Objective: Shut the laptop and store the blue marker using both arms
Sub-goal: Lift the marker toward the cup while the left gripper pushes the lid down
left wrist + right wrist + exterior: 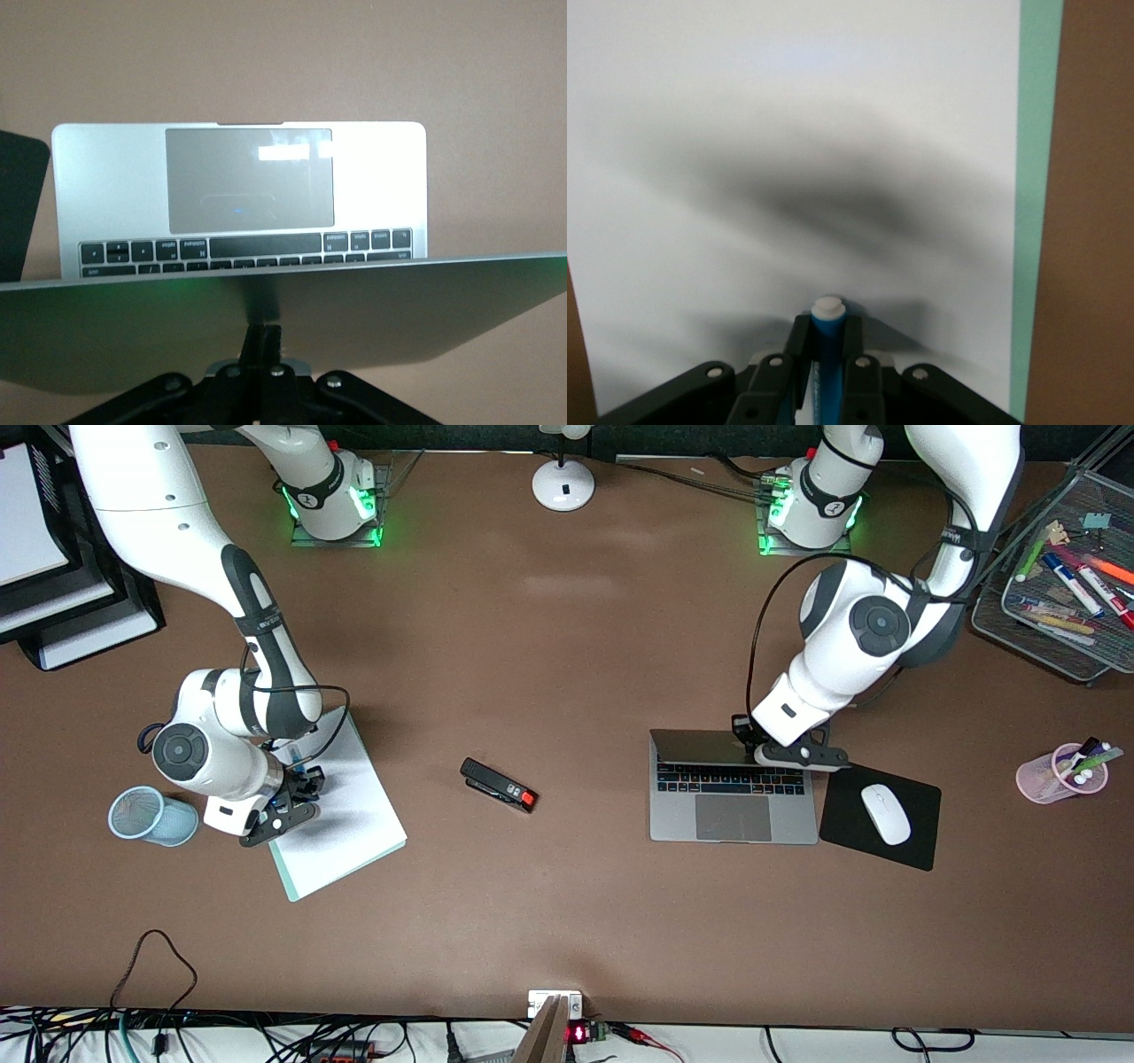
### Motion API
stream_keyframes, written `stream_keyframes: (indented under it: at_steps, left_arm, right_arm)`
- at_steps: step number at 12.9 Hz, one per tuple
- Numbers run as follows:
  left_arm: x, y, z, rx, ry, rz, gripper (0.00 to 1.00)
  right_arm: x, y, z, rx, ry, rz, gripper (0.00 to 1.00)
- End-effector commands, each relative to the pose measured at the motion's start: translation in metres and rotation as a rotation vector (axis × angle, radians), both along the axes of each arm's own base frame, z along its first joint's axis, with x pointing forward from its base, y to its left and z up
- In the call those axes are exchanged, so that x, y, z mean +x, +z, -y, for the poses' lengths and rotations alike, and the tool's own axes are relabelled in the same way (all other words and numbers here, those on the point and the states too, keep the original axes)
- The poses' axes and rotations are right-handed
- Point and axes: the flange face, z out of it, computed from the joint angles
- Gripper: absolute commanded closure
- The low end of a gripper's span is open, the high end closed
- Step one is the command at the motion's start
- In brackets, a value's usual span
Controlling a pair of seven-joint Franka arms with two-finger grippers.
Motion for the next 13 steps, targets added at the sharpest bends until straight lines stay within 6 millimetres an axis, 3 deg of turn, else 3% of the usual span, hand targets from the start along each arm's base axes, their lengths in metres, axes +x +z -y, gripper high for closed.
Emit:
stream_keyframes:
  at_steps: [1,3,7,10,12,13]
  left_arm:
    - [0.022,-0.007,0.002,-0.004,0.002,0.011,1.00]
    - [0.028,-0.014,0.003,-0.012,0.006,0.006,1.00]
    - [0.047,-0.023,-0.003,-0.021,0.025,0.008,1.00]
    - [0.059,-0.028,0.002,-0.035,0.027,0.013,1.00]
    - [0.068,-0.040,0.004,-0.044,0.030,0.010,1.00]
    - [0.070,-0.046,0.005,-0.052,0.034,0.020,1.00]
  right_arm:
    - [0.003,0.043,-0.002,0.019,0.016,0.057,0.89]
    - [0.007,0.076,-0.002,0.027,0.016,0.107,0.89]
    - [0.010,0.169,0.005,0.035,0.157,0.244,0.89]
    - [0.005,0.239,0.050,-0.003,0.394,0.347,0.89]
    - [0.000,0.267,0.065,-0.031,0.521,0.388,0.89]
    - [-0.001,0.270,0.072,-0.042,0.557,0.389,0.89]
